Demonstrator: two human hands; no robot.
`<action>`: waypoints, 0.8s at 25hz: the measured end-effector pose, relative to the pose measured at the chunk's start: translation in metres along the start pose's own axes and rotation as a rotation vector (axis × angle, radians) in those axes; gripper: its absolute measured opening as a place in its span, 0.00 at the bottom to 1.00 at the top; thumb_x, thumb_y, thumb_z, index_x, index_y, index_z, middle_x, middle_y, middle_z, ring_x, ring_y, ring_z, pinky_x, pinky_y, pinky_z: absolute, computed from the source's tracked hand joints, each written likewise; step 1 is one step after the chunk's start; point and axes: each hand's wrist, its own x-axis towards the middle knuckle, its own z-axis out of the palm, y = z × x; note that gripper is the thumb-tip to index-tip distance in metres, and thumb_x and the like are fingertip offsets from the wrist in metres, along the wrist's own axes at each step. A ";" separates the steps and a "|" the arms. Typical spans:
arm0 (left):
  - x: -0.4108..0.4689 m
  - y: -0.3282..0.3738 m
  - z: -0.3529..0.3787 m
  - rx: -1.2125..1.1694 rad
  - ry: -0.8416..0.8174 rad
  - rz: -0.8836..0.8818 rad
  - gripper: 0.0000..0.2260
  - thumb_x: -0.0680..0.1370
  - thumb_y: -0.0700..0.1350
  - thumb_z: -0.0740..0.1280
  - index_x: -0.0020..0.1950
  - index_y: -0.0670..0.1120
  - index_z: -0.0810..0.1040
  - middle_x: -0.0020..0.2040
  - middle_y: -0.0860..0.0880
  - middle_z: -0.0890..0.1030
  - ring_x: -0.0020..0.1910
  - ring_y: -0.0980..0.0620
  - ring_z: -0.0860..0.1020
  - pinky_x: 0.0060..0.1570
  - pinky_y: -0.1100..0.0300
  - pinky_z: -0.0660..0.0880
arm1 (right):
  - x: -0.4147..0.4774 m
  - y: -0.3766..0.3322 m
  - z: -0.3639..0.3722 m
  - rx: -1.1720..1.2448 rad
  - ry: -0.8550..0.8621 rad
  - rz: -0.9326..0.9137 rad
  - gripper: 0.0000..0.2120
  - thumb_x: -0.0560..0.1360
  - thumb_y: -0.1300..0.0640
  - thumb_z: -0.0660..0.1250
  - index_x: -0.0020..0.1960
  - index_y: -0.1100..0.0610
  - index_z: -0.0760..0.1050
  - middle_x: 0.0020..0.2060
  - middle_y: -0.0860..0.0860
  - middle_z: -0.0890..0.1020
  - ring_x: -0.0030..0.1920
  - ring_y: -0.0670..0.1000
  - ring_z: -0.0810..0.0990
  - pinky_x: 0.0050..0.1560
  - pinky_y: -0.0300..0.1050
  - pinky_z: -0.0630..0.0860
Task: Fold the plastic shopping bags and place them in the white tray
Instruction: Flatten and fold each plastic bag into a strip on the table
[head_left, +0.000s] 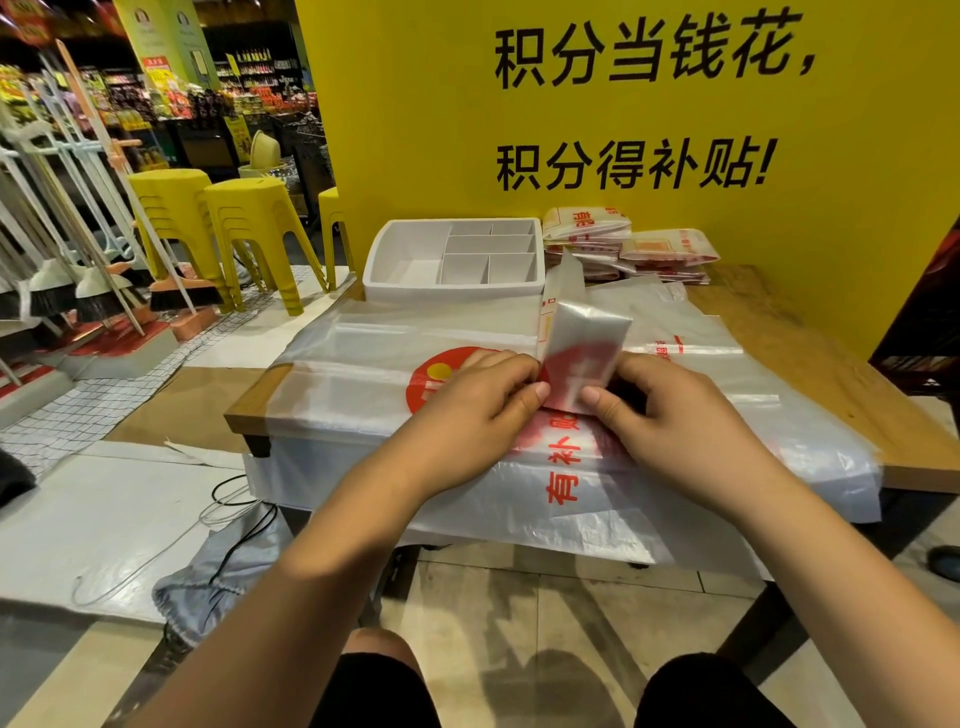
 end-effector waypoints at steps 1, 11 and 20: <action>0.003 0.001 0.002 -0.003 -0.010 -0.036 0.07 0.84 0.50 0.60 0.51 0.51 0.76 0.48 0.56 0.75 0.54 0.55 0.70 0.52 0.60 0.67 | 0.001 -0.001 0.002 0.009 0.015 0.035 0.10 0.79 0.51 0.67 0.60 0.50 0.76 0.45 0.43 0.81 0.42 0.39 0.75 0.40 0.25 0.67; 0.014 0.019 0.018 0.145 0.222 -0.168 0.10 0.81 0.46 0.62 0.61 0.51 0.78 0.51 0.50 0.79 0.59 0.49 0.70 0.54 0.53 0.73 | 0.020 -0.014 0.014 -0.312 -0.044 0.118 0.17 0.82 0.52 0.57 0.68 0.55 0.71 0.58 0.57 0.81 0.56 0.60 0.78 0.54 0.53 0.75; 0.015 0.017 0.019 0.150 0.128 -0.202 0.08 0.81 0.47 0.59 0.57 0.49 0.75 0.55 0.48 0.79 0.57 0.48 0.74 0.58 0.47 0.73 | 0.029 -0.001 0.016 -0.402 -0.181 0.085 0.21 0.83 0.47 0.51 0.73 0.48 0.70 0.76 0.46 0.65 0.72 0.55 0.68 0.69 0.49 0.66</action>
